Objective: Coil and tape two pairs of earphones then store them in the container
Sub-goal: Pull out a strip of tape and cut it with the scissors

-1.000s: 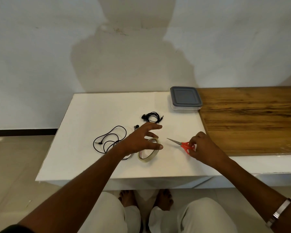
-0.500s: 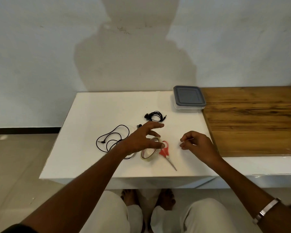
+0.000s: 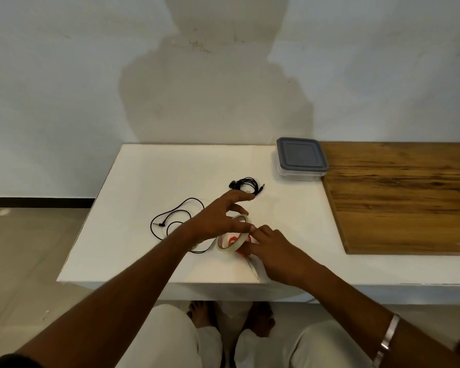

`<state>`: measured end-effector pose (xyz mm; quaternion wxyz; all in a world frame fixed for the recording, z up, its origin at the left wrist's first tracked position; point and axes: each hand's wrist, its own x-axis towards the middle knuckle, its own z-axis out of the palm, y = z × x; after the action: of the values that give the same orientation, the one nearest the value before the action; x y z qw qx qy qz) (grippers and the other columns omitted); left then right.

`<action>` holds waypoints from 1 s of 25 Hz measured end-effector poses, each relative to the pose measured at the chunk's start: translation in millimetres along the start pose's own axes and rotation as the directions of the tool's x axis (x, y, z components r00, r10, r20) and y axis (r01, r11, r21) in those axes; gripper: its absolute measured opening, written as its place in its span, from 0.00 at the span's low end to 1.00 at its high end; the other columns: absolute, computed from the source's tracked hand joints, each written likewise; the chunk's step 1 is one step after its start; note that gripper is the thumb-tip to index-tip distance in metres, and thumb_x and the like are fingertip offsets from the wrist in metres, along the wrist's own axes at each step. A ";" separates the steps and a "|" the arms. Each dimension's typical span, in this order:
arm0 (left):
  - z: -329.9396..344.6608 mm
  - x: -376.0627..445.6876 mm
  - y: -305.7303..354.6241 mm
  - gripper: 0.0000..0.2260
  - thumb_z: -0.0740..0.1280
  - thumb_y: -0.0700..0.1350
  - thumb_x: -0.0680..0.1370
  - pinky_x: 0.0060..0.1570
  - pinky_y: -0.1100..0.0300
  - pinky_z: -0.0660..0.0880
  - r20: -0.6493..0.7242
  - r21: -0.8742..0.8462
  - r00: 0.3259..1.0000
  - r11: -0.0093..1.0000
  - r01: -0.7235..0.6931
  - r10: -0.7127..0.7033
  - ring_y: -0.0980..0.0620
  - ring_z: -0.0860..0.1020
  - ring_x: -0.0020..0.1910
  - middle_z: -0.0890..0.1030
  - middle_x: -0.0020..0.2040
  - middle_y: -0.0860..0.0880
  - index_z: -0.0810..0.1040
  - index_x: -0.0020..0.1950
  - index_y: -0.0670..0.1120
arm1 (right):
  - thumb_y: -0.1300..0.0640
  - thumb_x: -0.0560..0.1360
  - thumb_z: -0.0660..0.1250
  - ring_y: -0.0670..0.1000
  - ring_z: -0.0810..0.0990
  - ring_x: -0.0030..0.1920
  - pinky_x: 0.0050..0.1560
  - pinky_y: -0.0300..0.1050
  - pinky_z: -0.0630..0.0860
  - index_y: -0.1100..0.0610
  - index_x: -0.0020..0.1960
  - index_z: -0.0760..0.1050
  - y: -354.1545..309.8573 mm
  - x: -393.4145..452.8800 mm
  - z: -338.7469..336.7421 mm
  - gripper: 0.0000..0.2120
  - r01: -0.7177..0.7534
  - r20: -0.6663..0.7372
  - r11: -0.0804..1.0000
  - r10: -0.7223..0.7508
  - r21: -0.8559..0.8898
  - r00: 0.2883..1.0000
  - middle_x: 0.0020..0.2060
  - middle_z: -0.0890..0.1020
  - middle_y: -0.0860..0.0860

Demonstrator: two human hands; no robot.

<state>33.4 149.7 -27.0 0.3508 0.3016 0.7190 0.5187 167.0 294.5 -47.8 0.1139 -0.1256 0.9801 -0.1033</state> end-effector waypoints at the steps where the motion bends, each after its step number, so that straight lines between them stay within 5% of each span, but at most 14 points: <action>1: -2.1 -0.8 -0.3 0.31 0.78 0.43 0.68 0.54 0.60 0.79 0.002 -0.006 1.000 1.000 0.001 -0.001 0.57 0.77 0.59 0.70 0.65 0.60 0.72 0.68 0.54 | 0.63 0.77 0.61 0.54 0.64 0.68 0.65 0.47 0.64 0.46 0.73 0.60 1.5 2.8 -3.6 0.28 -0.005 -0.022 0.999 0.004 -0.039 1.000 0.73 0.62 0.51; 5: -3.4 -1.5 -0.7 0.31 0.78 0.41 0.68 0.52 0.63 0.78 0.000 -0.020 1.000 1.000 -0.001 0.001 0.57 0.77 0.58 0.70 0.65 0.59 0.73 0.68 0.53 | 0.56 0.79 0.61 0.53 0.74 0.59 0.59 0.45 0.69 0.51 0.66 0.70 12.0 6.3 -17.7 0.16 -0.013 -0.075 0.999 0.011 -0.037 0.997 0.62 0.74 0.52; 11: 0.4 -3.0 1.1 0.32 0.78 0.42 0.68 0.51 0.65 0.77 0.008 -0.008 1.000 1.000 0.009 -0.009 0.58 0.77 0.59 0.70 0.66 0.60 0.72 0.69 0.53 | 0.50 0.77 0.65 0.50 0.74 0.52 0.52 0.42 0.74 0.56 0.62 0.74 28.8 6.5 -26.8 0.17 0.027 0.046 0.993 -0.022 -0.116 0.999 0.59 0.73 0.53; 16: -2.4 -4.2 -0.6 0.30 0.79 0.42 0.67 0.54 0.61 0.78 -0.014 -0.053 1.000 0.999 0.010 -0.010 0.58 0.77 0.59 0.71 0.65 0.60 0.73 0.67 0.55 | 0.46 0.77 0.64 0.48 0.77 0.44 0.47 0.39 0.75 0.56 0.59 0.74 47.2 -15.8 -35.4 0.17 -0.162 0.123 0.986 0.164 -0.027 0.979 0.55 0.71 0.50; 21: -2.7 -5.1 0.1 0.31 0.79 0.41 0.67 0.54 0.60 0.78 0.002 -0.073 1.000 0.997 0.014 -0.014 0.57 0.77 0.59 0.71 0.66 0.58 0.73 0.67 0.54 | 0.51 0.77 0.65 0.51 0.78 0.42 0.44 0.40 0.75 0.58 0.54 0.77 73.0 -25.7 -44.8 0.11 -0.349 0.113 0.912 0.331 0.218 0.937 0.49 0.77 0.53; 25: -4.5 -7.0 1.9 0.31 0.78 0.40 0.68 0.52 0.61 0.78 0.046 -0.083 0.999 0.996 0.027 -0.023 0.57 0.77 0.60 0.71 0.68 0.58 0.72 0.68 0.54 | 0.54 0.78 0.64 0.56 0.84 0.43 0.44 0.43 0.81 0.60 0.51 0.76 70.9 -23.7 -51.1 0.09 -0.493 0.338 0.632 0.359 0.598 0.870 0.44 0.84 0.58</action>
<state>33.9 142.2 -22.8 0.3858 0.2893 0.6922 0.5370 160.8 377.0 -10.8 0.2636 0.1507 0.8628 -0.4042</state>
